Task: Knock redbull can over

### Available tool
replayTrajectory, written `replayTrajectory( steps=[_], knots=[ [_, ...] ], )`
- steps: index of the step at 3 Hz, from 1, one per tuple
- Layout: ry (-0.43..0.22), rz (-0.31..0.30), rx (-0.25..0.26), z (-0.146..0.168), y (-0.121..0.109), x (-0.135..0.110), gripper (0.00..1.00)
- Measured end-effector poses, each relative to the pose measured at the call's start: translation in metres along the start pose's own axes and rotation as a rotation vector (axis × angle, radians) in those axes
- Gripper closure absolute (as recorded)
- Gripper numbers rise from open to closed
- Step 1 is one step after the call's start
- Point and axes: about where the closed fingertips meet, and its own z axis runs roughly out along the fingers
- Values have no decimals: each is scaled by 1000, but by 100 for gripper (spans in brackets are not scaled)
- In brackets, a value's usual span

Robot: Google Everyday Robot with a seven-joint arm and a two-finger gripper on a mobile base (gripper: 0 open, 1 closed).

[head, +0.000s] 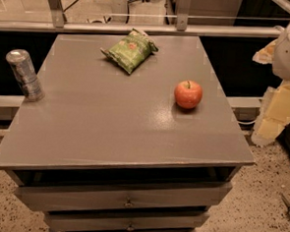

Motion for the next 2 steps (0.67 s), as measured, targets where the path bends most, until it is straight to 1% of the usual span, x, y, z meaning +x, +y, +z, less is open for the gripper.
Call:
replayTrajectory(
  steps=[1,2],
  knots=[
    [0,0,0,0,0,0,0],
    [-61,-55,-21,21,-6,-37,0]
  ],
)
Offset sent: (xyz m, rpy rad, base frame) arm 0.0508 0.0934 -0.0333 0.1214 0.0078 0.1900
